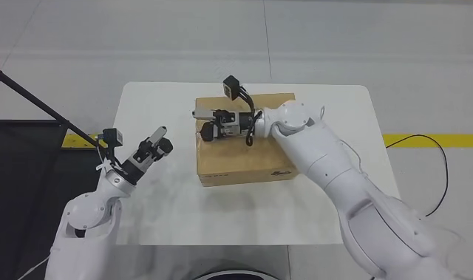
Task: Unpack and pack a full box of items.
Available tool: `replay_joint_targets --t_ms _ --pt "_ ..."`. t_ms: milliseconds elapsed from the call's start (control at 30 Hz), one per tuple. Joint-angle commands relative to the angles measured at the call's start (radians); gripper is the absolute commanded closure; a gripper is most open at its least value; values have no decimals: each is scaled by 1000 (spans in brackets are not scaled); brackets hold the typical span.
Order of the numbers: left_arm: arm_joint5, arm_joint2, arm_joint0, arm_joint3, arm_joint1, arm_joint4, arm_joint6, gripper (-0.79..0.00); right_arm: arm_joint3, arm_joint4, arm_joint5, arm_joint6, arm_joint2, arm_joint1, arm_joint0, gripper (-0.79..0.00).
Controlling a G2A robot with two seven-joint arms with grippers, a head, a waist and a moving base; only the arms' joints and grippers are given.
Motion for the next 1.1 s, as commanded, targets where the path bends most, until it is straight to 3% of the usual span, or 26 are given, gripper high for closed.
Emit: replay_joint_targets --t_ms 0,467,733,1067 --pt "1 5 -7 5 2 -3 -8 -785 -2 -12 -12 -3 21 12 -9 -785" --pt "7 33 -45 36 16 -11 -18 -785 -218 -141 24 -12 197 136 -141 -785" --pt "10 39 -57 44 24 -24 -15 -785 -439 -330 144 -102 340 225 -264 -785" --pt "6 56 -64 48 31 -27 -7 -785 -661 -445 256 -118 545 308 -428 -785"
